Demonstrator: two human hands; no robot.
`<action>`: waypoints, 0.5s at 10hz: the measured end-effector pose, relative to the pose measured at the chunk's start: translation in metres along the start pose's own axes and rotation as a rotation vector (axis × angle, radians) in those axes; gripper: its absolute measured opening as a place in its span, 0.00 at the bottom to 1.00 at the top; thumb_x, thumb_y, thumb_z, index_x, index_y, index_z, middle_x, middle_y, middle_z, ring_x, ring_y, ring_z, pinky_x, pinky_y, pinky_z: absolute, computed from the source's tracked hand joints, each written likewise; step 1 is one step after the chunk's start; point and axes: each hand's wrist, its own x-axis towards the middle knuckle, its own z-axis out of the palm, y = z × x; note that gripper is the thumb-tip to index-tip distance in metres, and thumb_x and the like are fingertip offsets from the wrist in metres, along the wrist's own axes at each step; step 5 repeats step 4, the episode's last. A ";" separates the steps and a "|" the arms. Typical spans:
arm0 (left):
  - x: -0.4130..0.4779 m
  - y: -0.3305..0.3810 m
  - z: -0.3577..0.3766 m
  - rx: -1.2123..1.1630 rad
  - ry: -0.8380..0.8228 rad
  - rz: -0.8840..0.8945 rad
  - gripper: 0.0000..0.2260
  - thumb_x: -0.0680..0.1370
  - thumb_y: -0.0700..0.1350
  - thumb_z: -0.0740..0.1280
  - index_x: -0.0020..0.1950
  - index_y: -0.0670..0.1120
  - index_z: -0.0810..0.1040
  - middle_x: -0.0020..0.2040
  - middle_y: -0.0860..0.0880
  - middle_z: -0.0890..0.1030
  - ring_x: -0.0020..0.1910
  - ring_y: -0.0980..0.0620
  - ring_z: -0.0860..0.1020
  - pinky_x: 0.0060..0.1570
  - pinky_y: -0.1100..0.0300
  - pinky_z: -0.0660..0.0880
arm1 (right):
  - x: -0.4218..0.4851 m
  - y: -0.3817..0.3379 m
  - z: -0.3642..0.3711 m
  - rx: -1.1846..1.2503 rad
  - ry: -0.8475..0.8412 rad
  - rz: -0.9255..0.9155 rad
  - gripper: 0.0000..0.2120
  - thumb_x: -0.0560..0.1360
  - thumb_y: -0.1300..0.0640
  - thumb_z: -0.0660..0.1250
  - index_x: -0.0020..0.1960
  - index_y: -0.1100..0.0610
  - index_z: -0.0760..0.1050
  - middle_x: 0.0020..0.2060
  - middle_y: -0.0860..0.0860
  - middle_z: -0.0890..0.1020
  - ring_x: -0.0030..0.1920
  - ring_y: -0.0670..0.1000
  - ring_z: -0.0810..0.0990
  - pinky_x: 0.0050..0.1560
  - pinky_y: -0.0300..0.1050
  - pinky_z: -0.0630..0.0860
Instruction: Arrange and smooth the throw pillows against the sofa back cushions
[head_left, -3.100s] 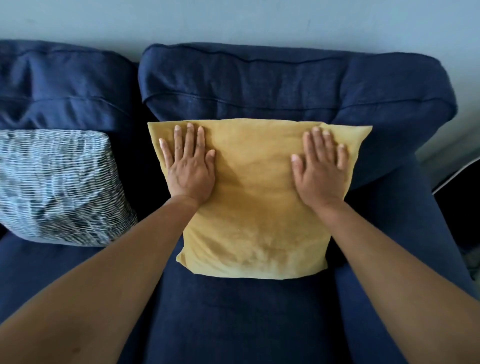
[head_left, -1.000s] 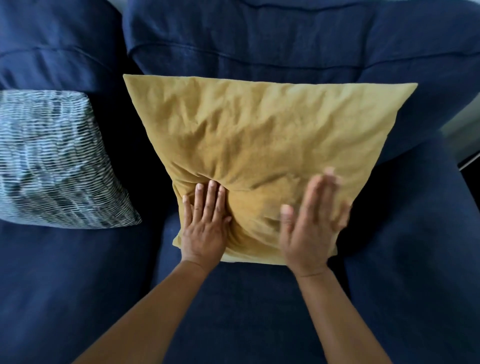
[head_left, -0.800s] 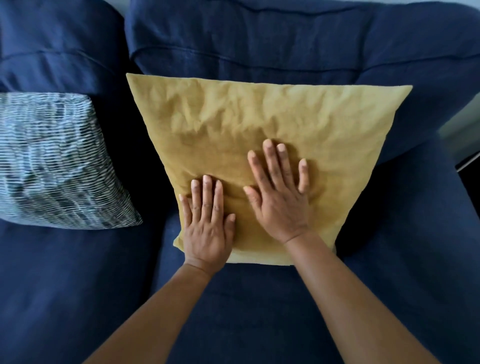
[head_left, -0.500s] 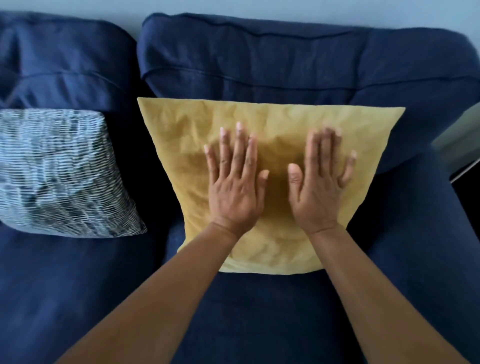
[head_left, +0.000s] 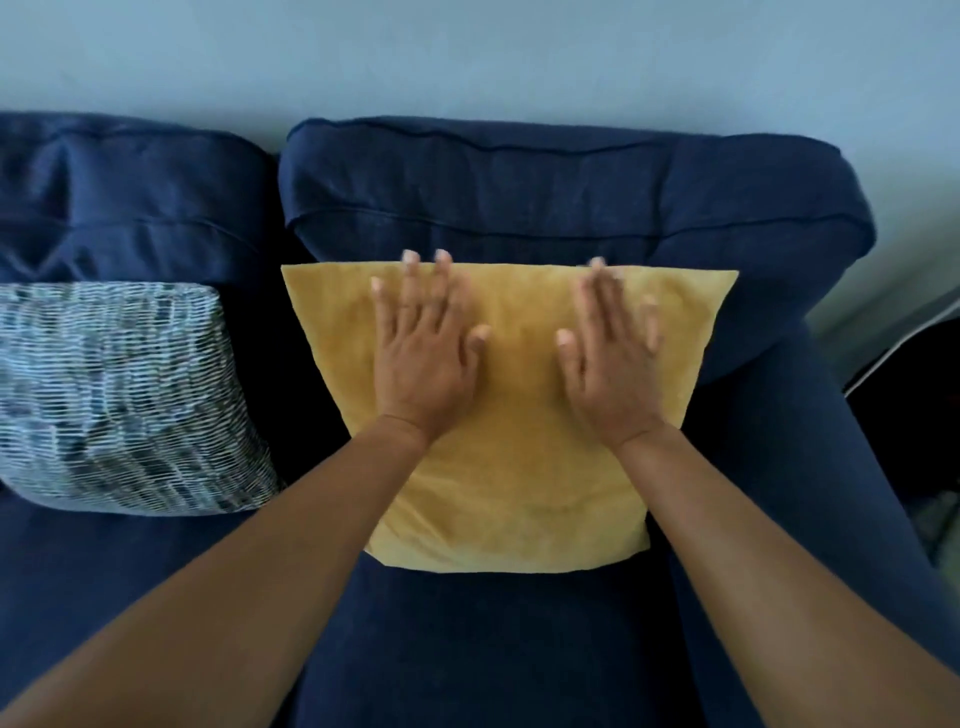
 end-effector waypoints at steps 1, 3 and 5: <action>-0.002 0.013 0.003 0.096 -0.195 0.031 0.33 0.83 0.63 0.38 0.83 0.45 0.50 0.83 0.46 0.50 0.81 0.43 0.40 0.77 0.39 0.38 | -0.001 -0.009 0.008 -0.108 -0.163 -0.079 0.29 0.83 0.42 0.43 0.82 0.49 0.54 0.82 0.53 0.54 0.82 0.53 0.50 0.77 0.55 0.40; -0.010 -0.042 -0.009 0.181 -0.254 -0.125 0.35 0.80 0.68 0.34 0.83 0.52 0.42 0.83 0.45 0.43 0.81 0.43 0.37 0.76 0.38 0.35 | -0.017 0.057 -0.009 -0.134 -0.240 0.256 0.30 0.83 0.37 0.37 0.82 0.46 0.47 0.83 0.51 0.45 0.82 0.52 0.42 0.78 0.62 0.43; -0.027 -0.073 -0.027 0.117 -0.204 -0.327 0.35 0.81 0.69 0.37 0.83 0.52 0.41 0.83 0.42 0.41 0.81 0.42 0.37 0.75 0.39 0.32 | -0.029 0.068 -0.040 -0.133 -0.257 0.389 0.33 0.82 0.36 0.37 0.83 0.49 0.47 0.83 0.52 0.45 0.82 0.53 0.43 0.78 0.64 0.46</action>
